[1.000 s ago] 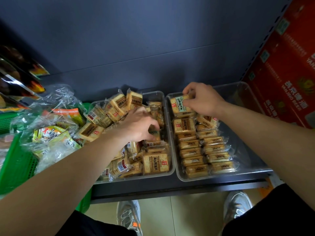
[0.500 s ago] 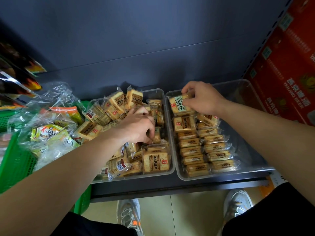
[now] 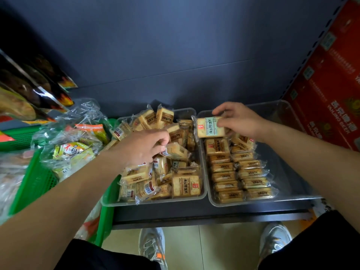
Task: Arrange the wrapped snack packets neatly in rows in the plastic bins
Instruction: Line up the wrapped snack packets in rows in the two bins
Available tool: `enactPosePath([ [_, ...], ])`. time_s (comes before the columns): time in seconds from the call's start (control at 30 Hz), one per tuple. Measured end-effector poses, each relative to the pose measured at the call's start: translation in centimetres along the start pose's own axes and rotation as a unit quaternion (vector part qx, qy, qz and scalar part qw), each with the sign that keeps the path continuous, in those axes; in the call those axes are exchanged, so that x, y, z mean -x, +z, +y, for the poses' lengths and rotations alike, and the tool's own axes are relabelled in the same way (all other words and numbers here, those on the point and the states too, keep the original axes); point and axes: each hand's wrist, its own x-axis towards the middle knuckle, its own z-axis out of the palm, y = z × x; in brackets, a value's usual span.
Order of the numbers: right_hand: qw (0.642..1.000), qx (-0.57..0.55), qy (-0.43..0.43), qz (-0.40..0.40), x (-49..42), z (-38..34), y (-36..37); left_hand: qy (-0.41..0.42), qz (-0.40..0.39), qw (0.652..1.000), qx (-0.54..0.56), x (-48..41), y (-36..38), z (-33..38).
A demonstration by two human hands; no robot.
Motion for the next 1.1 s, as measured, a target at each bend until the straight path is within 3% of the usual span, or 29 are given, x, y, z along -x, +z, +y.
enactPosePath([
  [0.2, 0.997, 0.048, 0.002, -0.065, 0.9, -0.3, 2.0, -0.013, 0.009, 0.985, 0.173, 1.7, 1.3, -0.5],
  [0.63, 0.979, 0.117, 0.007, -0.165, 0.5, -0.2, 5.4, -0.055, -0.019, 0.986, 0.159, 1.8, 1.9, 0.9],
  [0.83, 0.977, 0.085, 0.017, -0.195, 0.3, 0.2, 5.2, -0.135, 0.065, 0.988, 0.032, 0.8, 3.2, 3.1],
  [1.0, 0.975, 0.078, 0.032, -0.205, 1.1, 0.1, 3.9, -0.167, 0.030, 0.984, 0.060, 0.9, 3.1, 3.0],
  [1.1, 0.978, 0.088, 0.033, -0.188, 1.8, 0.0, 2.6, -0.160, 0.037, 0.974, 0.155, 1.2, 2.8, 3.2],
])
